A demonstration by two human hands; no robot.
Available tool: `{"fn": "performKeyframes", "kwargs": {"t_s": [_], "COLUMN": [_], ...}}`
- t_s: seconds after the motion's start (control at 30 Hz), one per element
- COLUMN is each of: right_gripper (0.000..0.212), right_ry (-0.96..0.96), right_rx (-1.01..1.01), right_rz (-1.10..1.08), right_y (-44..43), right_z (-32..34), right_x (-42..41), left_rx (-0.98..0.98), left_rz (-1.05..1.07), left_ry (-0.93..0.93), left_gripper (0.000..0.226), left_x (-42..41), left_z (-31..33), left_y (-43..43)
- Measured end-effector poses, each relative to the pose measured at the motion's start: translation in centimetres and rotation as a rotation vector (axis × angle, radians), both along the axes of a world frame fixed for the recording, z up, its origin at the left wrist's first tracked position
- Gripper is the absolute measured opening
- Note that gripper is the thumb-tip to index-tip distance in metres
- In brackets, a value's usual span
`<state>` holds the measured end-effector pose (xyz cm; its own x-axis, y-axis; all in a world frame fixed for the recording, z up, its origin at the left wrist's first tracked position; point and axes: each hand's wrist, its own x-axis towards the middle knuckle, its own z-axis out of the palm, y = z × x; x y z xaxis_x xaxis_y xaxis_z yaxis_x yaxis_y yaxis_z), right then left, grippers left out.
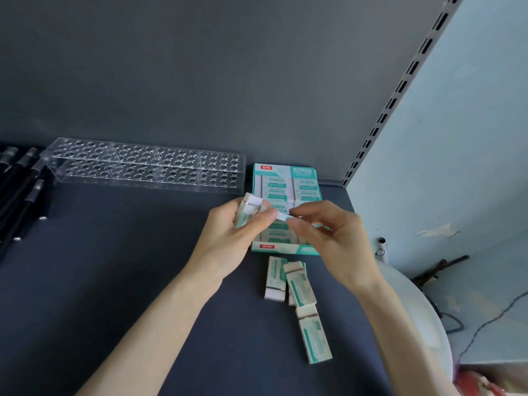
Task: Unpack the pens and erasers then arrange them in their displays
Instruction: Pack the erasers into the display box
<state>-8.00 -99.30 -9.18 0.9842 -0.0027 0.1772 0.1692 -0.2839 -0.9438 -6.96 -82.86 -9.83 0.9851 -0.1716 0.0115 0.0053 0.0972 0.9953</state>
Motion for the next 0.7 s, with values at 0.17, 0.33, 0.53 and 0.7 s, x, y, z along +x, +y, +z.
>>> {"fn": "performKeyframes", "kwargs": {"t_s": [0.17, 0.33, 0.53, 0.7], "right_gripper": [0.014, 0.009, 0.010, 0.009], "right_ry": [-0.095, -0.195, -0.235, -0.233], "right_rx": [-0.346, -0.544, -0.546, -0.601], "right_rz": [-0.049, -0.061, -0.105, -0.097], "right_y": [-0.1, 0.7, 1.2, 1.1], "right_z": [-0.5, -1.5, -2.1, -2.1], "right_x": [2.7, 3.8, 4.0, 4.0], "left_rx": [0.020, -0.010, -0.064, -0.122], "left_rz": [0.148, 0.344, 0.323, 0.282], "left_ry": [0.062, 0.110, 0.055, 0.047], "left_gripper": [0.006, 0.022, 0.017, 0.015], "left_x": [0.7, 1.1, 0.7, 0.7], "left_z": [-1.2, -1.9, -1.7, -1.4], "left_y": [0.2, 0.2, -0.3, 0.0]}}
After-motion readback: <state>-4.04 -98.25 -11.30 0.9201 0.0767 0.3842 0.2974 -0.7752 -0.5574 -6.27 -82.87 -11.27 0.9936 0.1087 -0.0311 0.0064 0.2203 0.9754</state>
